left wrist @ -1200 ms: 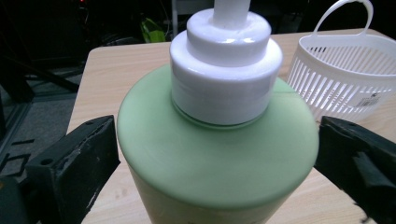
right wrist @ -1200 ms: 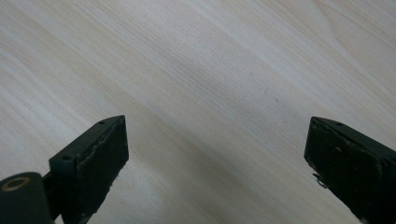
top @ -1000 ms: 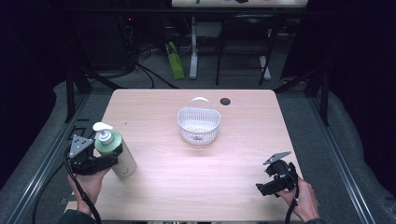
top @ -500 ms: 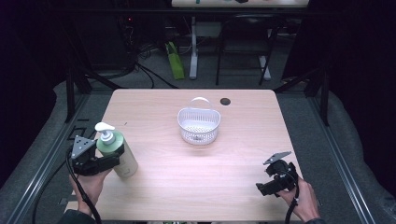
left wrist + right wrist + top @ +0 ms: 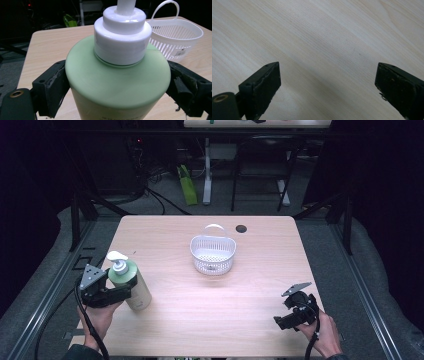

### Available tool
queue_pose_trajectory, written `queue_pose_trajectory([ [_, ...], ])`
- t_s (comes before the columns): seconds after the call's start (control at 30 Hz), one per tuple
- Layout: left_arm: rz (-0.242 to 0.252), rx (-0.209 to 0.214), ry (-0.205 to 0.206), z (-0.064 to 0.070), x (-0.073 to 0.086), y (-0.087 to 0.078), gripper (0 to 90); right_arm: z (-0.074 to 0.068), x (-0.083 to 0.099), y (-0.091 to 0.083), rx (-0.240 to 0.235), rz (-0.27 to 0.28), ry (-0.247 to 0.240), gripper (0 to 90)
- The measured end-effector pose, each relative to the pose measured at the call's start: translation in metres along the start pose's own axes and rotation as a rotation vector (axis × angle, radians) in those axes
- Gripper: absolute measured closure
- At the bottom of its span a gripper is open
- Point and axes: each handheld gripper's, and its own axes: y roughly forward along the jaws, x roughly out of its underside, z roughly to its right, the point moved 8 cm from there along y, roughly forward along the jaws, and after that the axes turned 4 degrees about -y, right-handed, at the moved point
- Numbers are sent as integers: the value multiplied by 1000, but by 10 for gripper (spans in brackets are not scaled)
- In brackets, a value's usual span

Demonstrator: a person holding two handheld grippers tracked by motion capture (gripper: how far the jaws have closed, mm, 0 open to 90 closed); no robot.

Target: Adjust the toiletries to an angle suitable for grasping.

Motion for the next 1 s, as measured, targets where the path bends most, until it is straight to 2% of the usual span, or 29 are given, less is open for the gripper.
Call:
queue_pose_trajectory([
  [0.13, 3, 28, 14, 5, -1, 3, 119, 0, 0, 1, -2, -3, 2, 60],
  [0.63, -7, 71, 33, 15, -3, 10, 119, 0, 0, 1, -1, -1, 2, 60],
  [1.0, -11, 123, 57, 25, -5, 17, 118, -1, 1, 3, -9, -5, 8, 59],
])
